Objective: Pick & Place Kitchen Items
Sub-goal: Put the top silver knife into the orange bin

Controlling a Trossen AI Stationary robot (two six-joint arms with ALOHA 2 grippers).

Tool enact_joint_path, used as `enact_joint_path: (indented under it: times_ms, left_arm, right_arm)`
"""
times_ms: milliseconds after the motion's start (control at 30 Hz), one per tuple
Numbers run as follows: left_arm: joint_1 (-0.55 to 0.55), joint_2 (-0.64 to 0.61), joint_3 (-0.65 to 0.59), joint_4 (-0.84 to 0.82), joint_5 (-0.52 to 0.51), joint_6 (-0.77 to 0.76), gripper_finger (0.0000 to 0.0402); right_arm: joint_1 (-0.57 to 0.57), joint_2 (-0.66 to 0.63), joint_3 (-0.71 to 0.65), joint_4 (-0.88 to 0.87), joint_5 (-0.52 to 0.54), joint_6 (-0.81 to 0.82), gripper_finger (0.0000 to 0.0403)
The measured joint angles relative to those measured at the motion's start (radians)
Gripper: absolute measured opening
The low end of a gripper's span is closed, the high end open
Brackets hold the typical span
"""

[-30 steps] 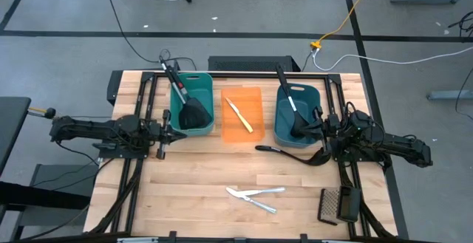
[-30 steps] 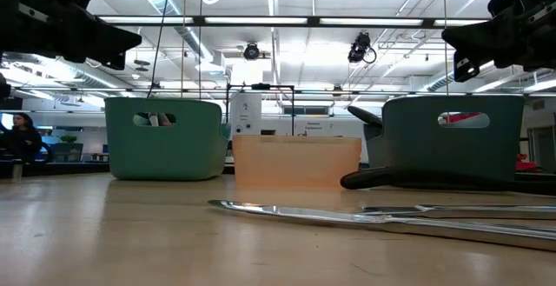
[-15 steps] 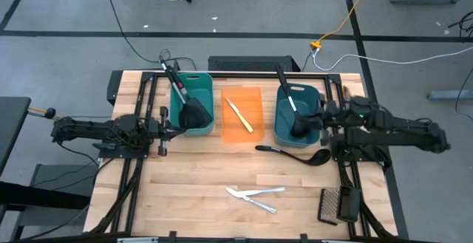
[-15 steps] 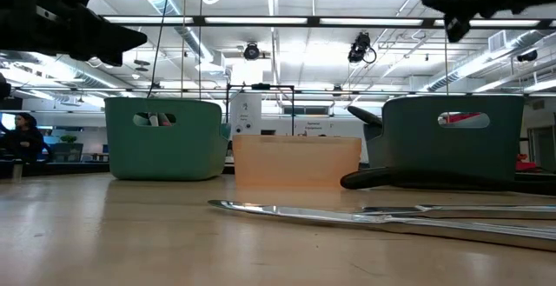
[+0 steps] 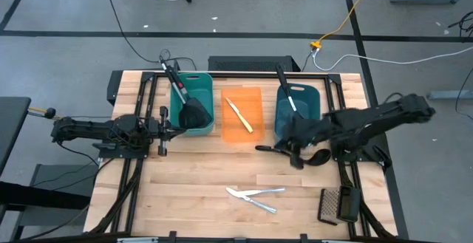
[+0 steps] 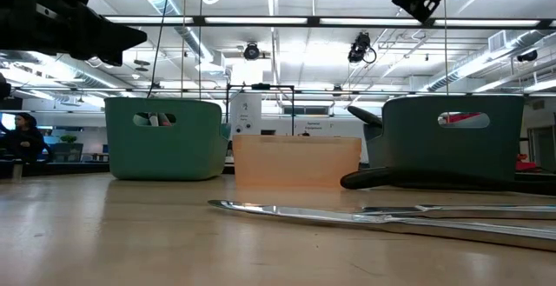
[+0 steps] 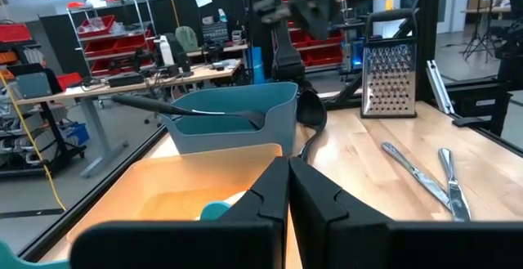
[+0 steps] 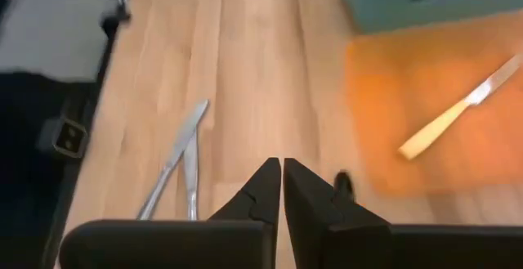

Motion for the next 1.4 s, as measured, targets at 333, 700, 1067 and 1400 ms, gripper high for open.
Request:
enact_joint_path:
  times_ms: [333, 700, 1067, 1400]
  left_arm:
    - [0.000, 0.000, 0.000, -0.005, 0.007, -0.045, 0.0016]
    - [0.000, 0.000, 0.000, 0.008, 0.005, -0.094, 0.0016]
    - [0.000, 0.000, 0.000, 0.013, 0.005, -0.120, 0.0016]
    - [0.000, 0.000, 0.000, 0.011, 0.004, -0.125, 0.0016]
  right_arm:
    - [0.149, 0.210, 0.077, -0.021, 0.101, 0.115, 0.0061]
    - [0.246, 0.393, 0.077, 0.053, 0.029, 0.217, 0.0173]
    - [0.305, 0.508, 0.077, 0.072, 0.091, 0.255, 0.0176]
    - [0.310, 0.662, 0.077, 0.106, -0.008, 0.256, 0.0176]
